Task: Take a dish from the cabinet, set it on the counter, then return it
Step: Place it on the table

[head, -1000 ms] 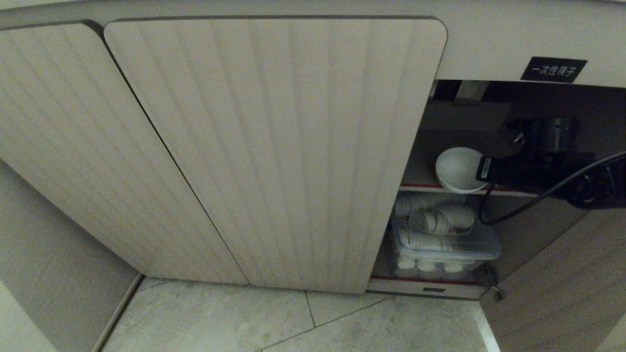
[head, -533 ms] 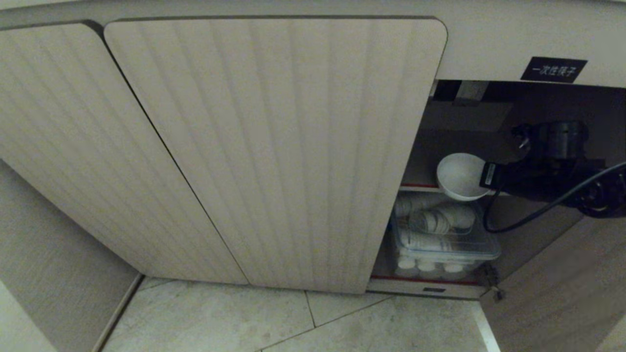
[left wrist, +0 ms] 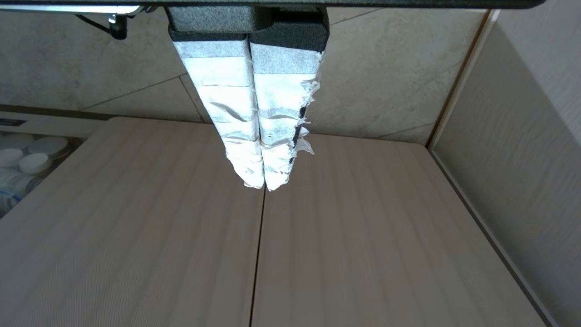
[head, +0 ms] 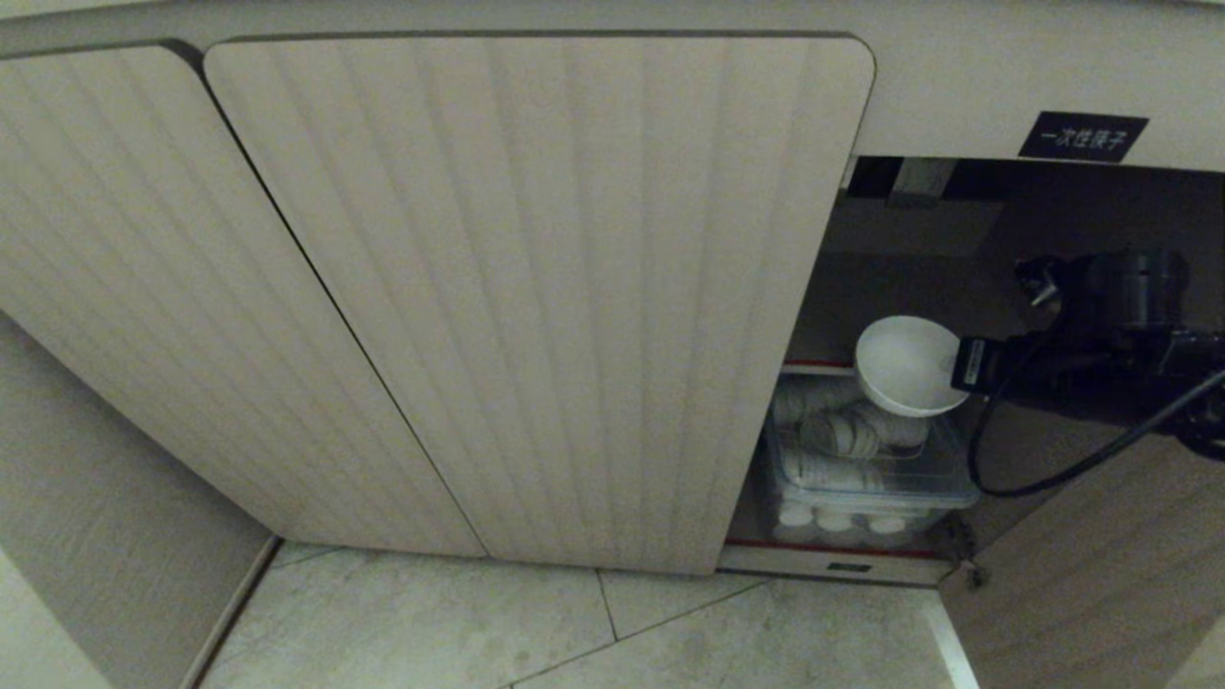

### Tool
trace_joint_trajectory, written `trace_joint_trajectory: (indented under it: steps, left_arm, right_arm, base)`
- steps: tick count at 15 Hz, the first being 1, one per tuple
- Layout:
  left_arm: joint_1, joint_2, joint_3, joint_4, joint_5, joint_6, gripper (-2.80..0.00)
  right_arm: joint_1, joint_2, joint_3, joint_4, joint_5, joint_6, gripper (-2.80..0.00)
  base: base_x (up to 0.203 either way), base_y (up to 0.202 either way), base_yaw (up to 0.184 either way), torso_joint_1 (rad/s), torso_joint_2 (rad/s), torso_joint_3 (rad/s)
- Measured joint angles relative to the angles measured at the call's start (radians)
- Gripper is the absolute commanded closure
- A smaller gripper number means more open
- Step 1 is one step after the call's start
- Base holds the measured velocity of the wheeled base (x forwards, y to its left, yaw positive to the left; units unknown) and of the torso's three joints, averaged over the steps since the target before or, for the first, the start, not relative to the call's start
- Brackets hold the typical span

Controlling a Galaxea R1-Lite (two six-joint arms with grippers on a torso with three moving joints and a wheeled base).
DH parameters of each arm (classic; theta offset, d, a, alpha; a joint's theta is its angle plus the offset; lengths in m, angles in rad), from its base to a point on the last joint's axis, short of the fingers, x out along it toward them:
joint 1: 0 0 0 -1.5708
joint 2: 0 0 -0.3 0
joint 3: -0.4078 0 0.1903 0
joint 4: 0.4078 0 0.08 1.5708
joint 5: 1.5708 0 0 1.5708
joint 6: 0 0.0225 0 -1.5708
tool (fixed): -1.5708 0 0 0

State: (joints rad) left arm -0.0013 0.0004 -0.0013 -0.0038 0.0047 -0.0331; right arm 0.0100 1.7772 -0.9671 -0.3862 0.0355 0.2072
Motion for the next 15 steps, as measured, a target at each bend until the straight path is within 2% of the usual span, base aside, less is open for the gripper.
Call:
trace_joint_trajectory:
  steps: [5,9,15]
  left_arm:
    - [0.0,0.0,0.0,0.0,0.0,0.0,0.0]
    - [-0.001,0.0,0.0,0.0,-0.001,0.0,0.0]
    - [0.0,0.0,0.0,0.0,-0.001,0.0,0.0]
  right_arm:
    - [0.001,-0.084,0.132,-0.004,0.029,-0.009,0.0]
    - [0.0,-0.155,0.266,-0.072,0.069,-0.05,0.0]
    - [0.003,-0.26,0.408,-0.091,0.12,-0.052,0.0]
  base:
    - [0.0,0.0,0.0,0.0,0.0,0.0]
    - [0.0,0.0,0.0,0.0,0.0,0.0]
    - [0.0,0.0,0.0,0.0,0.0,0.0]
